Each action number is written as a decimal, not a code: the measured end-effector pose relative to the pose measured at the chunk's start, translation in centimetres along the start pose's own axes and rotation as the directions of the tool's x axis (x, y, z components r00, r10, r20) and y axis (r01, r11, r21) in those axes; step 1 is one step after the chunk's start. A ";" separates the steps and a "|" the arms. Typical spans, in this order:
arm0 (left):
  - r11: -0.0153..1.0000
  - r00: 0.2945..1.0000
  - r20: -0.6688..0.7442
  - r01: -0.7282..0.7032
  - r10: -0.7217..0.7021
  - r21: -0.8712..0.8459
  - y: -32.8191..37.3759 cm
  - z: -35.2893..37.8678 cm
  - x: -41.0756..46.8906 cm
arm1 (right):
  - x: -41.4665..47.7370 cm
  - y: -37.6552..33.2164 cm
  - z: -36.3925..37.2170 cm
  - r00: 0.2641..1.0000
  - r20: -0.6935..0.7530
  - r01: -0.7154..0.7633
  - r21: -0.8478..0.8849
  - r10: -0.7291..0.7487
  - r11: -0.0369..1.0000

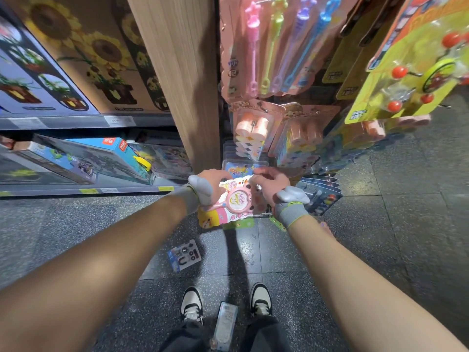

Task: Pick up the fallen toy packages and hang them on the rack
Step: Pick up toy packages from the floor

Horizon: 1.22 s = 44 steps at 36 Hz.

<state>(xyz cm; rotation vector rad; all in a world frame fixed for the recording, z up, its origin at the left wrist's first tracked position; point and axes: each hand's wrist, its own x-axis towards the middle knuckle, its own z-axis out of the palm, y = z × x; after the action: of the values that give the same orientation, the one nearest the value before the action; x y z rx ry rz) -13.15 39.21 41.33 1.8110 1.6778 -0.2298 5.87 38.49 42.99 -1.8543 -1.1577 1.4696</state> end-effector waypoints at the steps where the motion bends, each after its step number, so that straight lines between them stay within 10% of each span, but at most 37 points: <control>1: 1.000 1.000 0.004 0.011 -0.011 0.006 -0.2 0.0 0.0 | 0.0 0.0 0.2 1.000 0.014 -0.004 -0.002 0.004 1.000; 34: 0.982 0.991 0.060 -0.113 0.123 -0.149 4.6 3.1 -3.1 | -4.7 8.8 -4.7 0.985 -0.169 -0.034 0.052 0.042 0.998; 44: 0.859 0.988 0.076 -0.075 0.131 -0.506 10.4 2.7 -1.8 | -3.9 9.2 -8.0 0.986 -0.136 0.092 -0.020 -0.094 0.996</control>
<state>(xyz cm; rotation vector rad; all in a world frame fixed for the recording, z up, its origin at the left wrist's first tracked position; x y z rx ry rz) -2.85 36.55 43.75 1.4550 1.3942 0.1480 16.05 31.44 39.98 -1.8531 -1.1735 1.2655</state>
